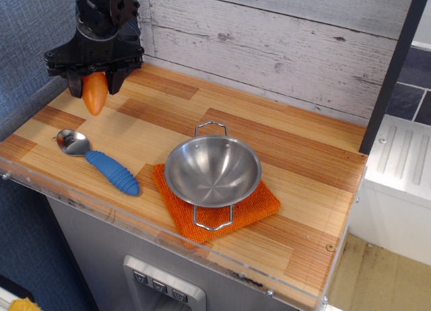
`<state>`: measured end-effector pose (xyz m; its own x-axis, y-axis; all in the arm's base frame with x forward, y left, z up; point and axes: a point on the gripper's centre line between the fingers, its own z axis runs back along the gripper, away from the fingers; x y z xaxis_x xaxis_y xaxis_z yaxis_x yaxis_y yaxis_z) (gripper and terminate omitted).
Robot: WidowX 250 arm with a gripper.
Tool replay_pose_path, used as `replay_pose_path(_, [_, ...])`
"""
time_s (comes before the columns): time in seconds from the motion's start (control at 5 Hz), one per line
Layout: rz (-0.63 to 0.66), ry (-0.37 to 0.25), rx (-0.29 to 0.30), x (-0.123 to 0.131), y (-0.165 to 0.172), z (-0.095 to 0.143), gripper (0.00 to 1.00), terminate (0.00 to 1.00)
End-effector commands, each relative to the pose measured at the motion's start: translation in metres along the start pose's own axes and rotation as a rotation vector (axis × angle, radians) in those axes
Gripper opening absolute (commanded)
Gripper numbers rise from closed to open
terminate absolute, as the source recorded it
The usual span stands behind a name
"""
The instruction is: Pick up Carrot and place above spoon
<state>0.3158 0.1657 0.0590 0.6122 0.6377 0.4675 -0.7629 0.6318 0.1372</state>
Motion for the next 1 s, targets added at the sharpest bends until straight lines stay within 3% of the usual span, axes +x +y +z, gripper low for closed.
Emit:
replay_pose_path(0.0, [0.029, -0.011, 0.001, 0.016, 0.009, -0.014, 0.0, 0.0])
replay_pose_path(0.6, [0.038, 0.082, 0.021, 0.012, 0.02, -0.045, 0.0, 0.0])
replay_pose_path(0.8, [0.075, 0.118, 0.036, 0.01, 0.021, -0.043, 1.0, 0.0])
